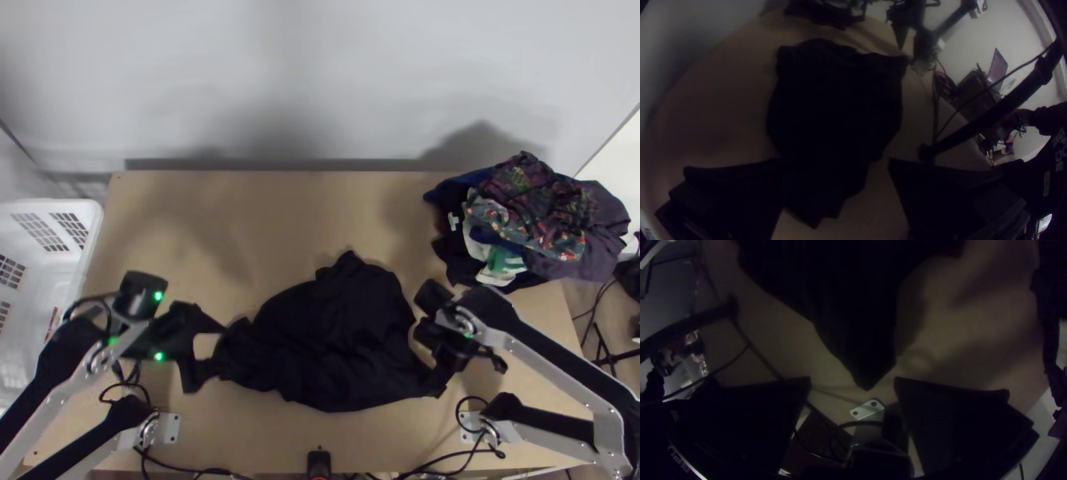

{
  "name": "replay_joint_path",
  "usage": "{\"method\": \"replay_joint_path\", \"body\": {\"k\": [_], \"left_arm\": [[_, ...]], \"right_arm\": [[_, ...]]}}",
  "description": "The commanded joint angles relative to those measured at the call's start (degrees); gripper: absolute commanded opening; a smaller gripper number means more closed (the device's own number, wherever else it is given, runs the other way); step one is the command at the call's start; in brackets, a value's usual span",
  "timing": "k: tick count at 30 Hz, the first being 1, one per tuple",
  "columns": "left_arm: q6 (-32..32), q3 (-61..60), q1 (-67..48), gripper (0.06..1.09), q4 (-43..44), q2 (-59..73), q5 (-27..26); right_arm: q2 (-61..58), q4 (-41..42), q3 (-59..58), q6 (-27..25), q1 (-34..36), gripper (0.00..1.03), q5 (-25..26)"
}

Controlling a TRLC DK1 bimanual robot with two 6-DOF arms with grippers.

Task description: Fold the t-shirt

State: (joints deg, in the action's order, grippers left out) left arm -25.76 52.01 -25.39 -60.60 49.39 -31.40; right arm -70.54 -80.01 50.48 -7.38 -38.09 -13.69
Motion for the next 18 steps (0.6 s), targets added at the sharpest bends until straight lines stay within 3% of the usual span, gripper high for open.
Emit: {"method": "replay_joint_path", "body": {"k": [1, 11, 16, 18], "left_arm": [[-6.32, 6.35, 11.85, 1.04, -1.19, 8.62, 0.11], [-5.53, 8.11, 12.29, 1.04, 0.13, 20.84, -4.11], [-7.20, 8.28, 13.70, 1.03, 0.48, 25.06, -4.02], [-7.90, 8.20, 15.72, 1.03, 1.80, 26.11, -3.41]], "right_arm": [[-0.65, -2.08, 9.20, -0.89, 8.82, 0.92, 0.42], [-17.70, 4.69, 26.51, -0.71, 11.98, 0.91, 0.25], [-27.28, 10.75, 34.95, -1.15, 12.33, 0.72, 0.25], [-30.18, 13.03, 37.24, -1.15, 12.86, 0.69, 0.25]]}}
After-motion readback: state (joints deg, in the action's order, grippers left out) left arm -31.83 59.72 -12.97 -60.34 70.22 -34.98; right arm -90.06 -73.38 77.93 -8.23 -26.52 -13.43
